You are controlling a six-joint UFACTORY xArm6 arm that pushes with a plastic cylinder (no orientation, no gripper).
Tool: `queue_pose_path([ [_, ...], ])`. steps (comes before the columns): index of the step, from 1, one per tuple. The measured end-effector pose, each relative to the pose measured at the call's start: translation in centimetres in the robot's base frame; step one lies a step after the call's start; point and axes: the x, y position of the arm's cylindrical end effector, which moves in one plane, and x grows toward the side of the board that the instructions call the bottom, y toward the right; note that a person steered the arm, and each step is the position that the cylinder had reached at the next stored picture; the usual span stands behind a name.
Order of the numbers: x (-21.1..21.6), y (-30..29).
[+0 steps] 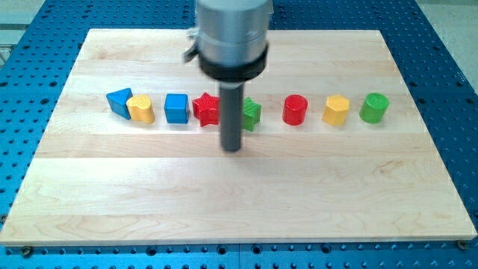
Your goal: Move the blue cube to the left of the red circle
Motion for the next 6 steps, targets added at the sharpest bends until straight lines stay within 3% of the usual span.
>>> queue_pose_path([
  [3,3.5,-11.9],
  [4,1.3,-15.2],
  [5,-4.3,-13.8],
  [6,-7.3,-13.8],
])
